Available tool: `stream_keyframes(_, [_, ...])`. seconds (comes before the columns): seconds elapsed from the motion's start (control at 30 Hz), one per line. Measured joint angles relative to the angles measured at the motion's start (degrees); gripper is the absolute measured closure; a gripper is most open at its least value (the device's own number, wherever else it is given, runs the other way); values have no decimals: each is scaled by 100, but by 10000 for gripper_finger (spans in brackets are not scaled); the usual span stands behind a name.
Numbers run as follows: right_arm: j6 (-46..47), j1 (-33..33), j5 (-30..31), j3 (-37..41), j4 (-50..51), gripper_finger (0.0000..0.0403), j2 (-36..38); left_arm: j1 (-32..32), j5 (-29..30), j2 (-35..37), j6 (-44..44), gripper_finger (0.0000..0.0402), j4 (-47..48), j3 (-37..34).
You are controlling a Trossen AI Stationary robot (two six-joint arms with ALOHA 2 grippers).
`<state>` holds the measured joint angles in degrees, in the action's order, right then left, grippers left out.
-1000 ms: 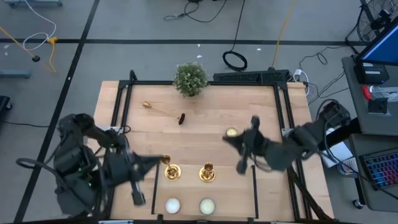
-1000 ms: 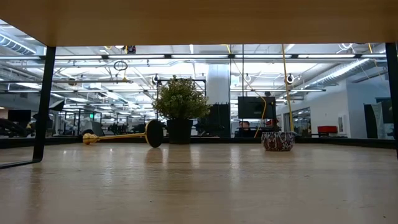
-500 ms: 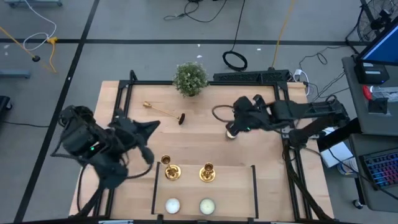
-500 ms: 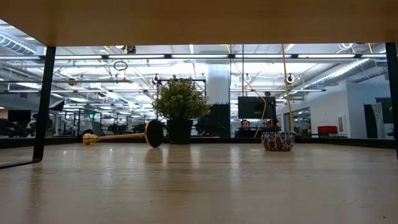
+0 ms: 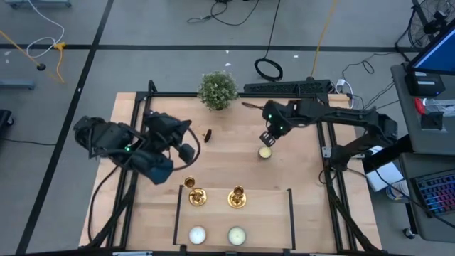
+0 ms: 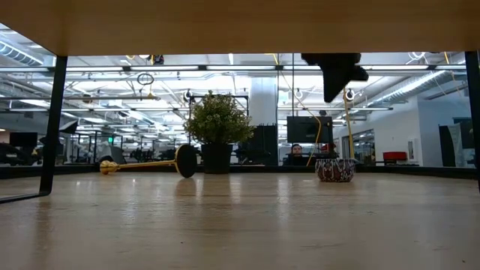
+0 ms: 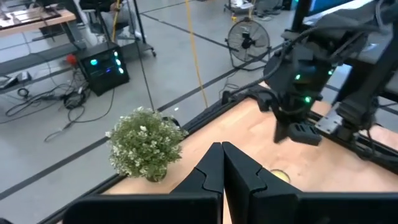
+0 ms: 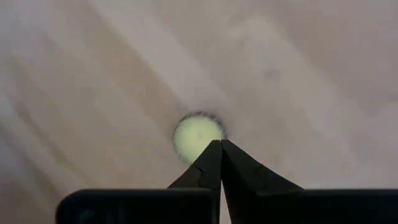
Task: Pick & Place candle stick holders
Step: Put the red scented candle on the shelf
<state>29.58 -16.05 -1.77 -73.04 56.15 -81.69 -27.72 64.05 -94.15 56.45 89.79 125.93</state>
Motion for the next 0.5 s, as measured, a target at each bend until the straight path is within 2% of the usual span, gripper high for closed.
stream_keyframes(0.07, [-220, -165, -476, 155, -39, 388, -23, 80, 2, 0, -26, 401, 1, 0])
stream_keyframes(0.17, [-579, -241, -735, 297, -239, 357, -18, 211, 0, 0, -188, 401, -1, 0])
stream_keyframes(0.3, [-1156, -231, -651, 335, -362, 296, -20, 360, -27, 0, -443, 401, -4, 0])
stream_keyframes(0.5, [-2086, -35, -89, 335, -488, 195, -18, 505, -393, 0, -646, 401, -4, 0])
